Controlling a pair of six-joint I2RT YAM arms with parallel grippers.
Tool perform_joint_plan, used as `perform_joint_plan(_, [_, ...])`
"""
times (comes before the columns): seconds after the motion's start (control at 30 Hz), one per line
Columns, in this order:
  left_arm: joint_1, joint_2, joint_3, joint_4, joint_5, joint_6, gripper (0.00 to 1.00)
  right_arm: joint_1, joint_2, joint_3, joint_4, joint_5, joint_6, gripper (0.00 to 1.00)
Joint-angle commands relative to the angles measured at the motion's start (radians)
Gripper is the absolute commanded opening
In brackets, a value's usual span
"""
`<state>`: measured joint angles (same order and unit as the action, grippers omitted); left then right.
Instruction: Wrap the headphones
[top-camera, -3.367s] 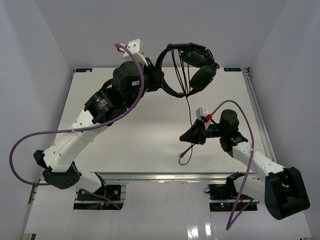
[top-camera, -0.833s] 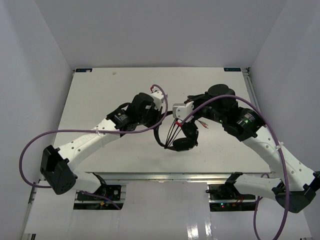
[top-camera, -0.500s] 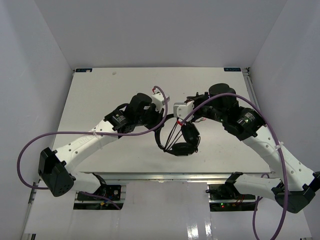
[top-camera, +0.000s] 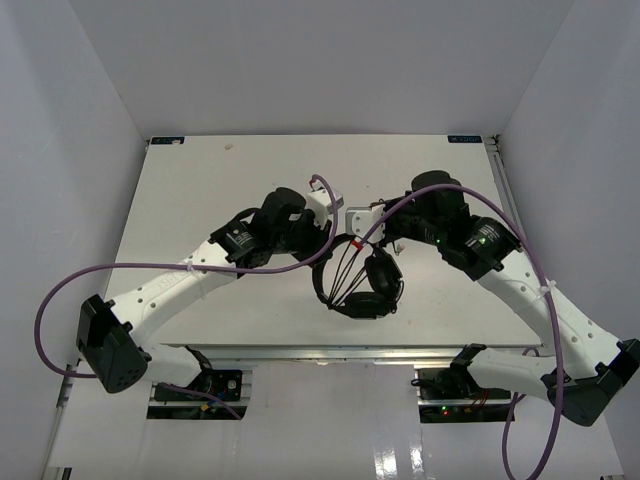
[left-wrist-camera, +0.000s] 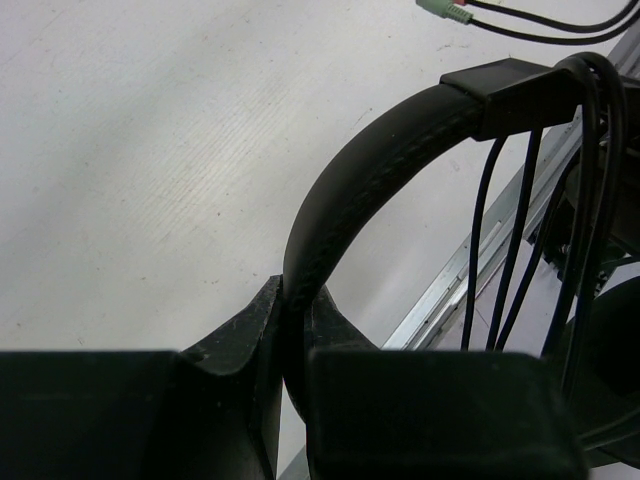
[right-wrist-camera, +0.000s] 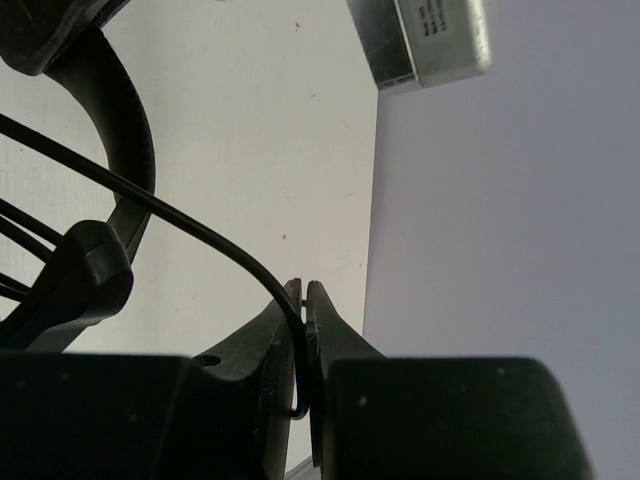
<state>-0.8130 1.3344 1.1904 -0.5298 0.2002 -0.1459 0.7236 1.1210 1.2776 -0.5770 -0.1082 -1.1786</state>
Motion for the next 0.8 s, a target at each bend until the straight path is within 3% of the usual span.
perform_joint_plan(0.0, [-0.014, -0.068, 0.044, 0.030, 0.045, -0.012, 0.00, -0.026, -0.006, -0.011, 0.058, -0.054, 0.041, 0.09])
perform_joint_plan(0.43, [-0.014, -0.101, 0.090, -0.012, -0.008, -0.021, 0.00, -0.227, -0.058, -0.081, 0.059, -0.339, 0.119, 0.08])
perform_joint_plan(0.77, [-0.013, -0.058, 0.148, -0.035, -0.033, -0.041, 0.00, -0.296, -0.103, -0.169, 0.128, -0.506, 0.216, 0.08])
